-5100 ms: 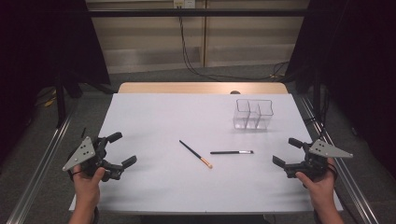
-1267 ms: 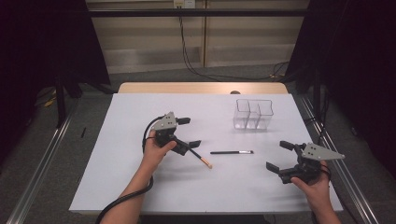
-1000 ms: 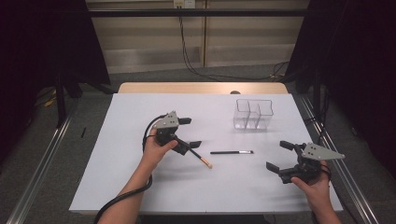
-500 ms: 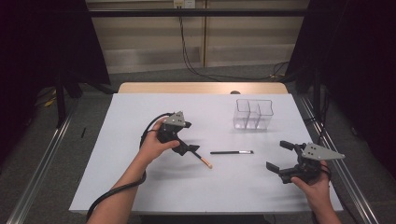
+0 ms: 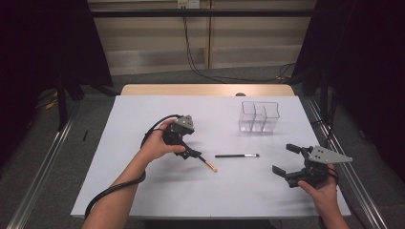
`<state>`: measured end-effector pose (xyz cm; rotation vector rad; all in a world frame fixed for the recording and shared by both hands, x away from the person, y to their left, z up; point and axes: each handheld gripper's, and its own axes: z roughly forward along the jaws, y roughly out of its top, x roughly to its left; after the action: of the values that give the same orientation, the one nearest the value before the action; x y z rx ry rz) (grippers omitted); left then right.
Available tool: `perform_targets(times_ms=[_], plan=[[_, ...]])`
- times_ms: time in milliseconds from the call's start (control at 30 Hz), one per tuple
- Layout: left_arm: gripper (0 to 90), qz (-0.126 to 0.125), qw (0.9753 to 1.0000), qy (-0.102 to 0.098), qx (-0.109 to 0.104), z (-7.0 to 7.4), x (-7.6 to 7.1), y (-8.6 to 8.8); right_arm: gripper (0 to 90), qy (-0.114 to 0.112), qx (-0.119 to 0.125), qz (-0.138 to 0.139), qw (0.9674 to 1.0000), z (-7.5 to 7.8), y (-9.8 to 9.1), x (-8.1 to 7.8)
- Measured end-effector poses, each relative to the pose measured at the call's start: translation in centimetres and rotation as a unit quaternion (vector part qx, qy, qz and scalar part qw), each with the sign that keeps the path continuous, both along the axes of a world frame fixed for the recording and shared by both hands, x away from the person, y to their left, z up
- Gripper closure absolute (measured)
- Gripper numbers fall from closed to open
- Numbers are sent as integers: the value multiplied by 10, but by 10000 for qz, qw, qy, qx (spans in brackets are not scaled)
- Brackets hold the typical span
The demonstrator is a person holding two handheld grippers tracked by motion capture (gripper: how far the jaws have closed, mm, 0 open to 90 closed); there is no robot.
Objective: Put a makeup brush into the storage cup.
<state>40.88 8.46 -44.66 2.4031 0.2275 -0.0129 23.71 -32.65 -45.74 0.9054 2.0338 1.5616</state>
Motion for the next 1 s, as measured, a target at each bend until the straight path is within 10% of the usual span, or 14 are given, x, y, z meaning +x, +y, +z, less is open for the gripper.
perform_targets(times_ms=[400,1000], plan=[[0,-181,9964,70,821,-4,2,-7,0,-16,-10,-22,10000,0,-1,0],[20,-607,9878,91,1431,-7,3,-22,0,-40,29,-13,10000,0,-2,0]])
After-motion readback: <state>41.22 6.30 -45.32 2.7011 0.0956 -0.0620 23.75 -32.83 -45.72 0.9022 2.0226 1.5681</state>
